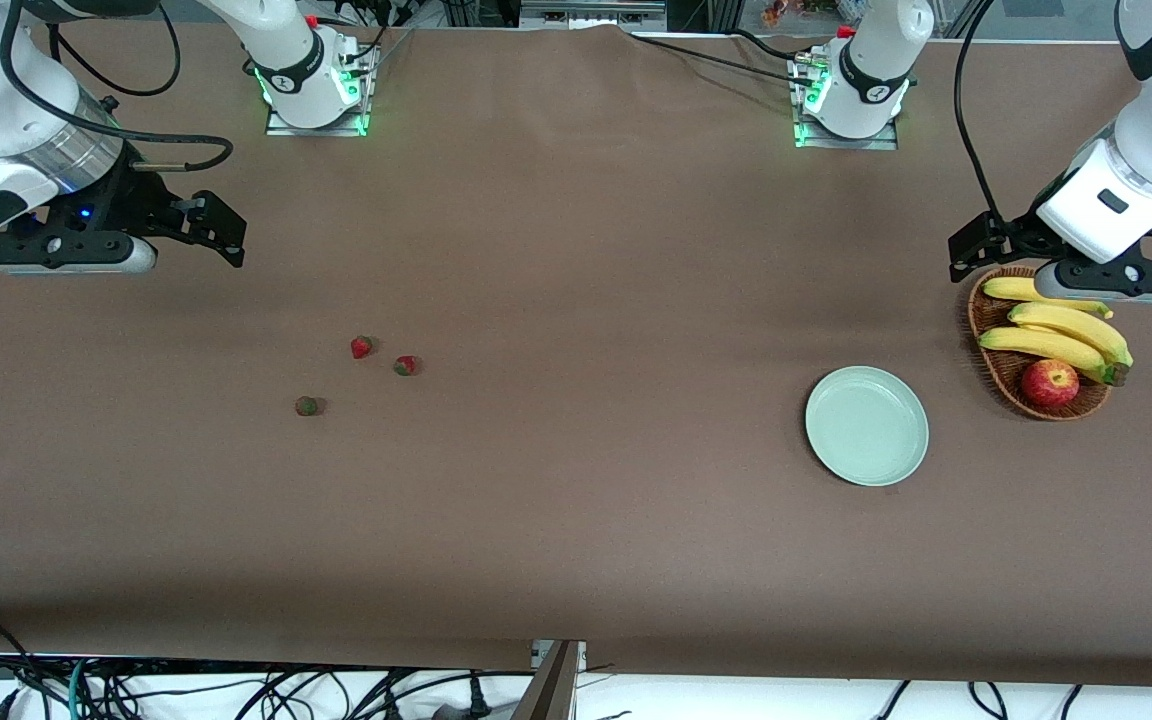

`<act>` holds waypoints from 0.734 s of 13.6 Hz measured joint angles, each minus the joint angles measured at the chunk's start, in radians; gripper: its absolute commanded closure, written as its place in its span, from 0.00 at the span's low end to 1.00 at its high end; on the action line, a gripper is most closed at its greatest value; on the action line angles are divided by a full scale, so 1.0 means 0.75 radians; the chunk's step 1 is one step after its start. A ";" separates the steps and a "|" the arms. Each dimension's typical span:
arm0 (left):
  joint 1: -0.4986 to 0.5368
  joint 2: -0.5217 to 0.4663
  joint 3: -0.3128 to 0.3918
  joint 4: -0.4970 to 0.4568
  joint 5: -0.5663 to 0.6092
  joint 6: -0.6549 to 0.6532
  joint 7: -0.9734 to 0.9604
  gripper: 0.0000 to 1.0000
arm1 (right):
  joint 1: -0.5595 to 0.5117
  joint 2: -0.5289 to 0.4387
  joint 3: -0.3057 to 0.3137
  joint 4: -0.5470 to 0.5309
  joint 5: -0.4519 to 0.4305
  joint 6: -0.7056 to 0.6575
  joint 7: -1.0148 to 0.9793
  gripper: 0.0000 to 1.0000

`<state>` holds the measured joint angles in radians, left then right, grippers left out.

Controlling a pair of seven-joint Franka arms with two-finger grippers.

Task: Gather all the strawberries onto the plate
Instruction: 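Reach down and grasp a red strawberry with the right gripper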

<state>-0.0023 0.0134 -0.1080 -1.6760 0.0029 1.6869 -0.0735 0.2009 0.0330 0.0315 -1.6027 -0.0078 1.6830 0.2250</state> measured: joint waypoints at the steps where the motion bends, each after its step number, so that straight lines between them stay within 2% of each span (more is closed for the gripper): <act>1: 0.001 0.000 0.000 0.000 0.000 0.000 0.000 0.00 | 0.000 0.000 -0.001 0.000 0.000 0.000 0.000 0.00; 6: 0.001 0.000 0.001 0.000 0.000 0.000 0.000 0.00 | 0.005 0.053 0.006 -0.008 0.000 -0.033 -0.049 0.00; 10: 0.005 0.000 0.003 0.001 0.000 -0.001 0.001 0.00 | 0.056 0.209 0.010 -0.038 0.000 -0.018 -0.117 0.00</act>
<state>0.0012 0.0134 -0.1060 -1.6754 0.0029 1.6859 -0.0730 0.2428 0.1895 0.0389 -1.6312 -0.0076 1.6698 0.1374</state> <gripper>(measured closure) 0.000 0.000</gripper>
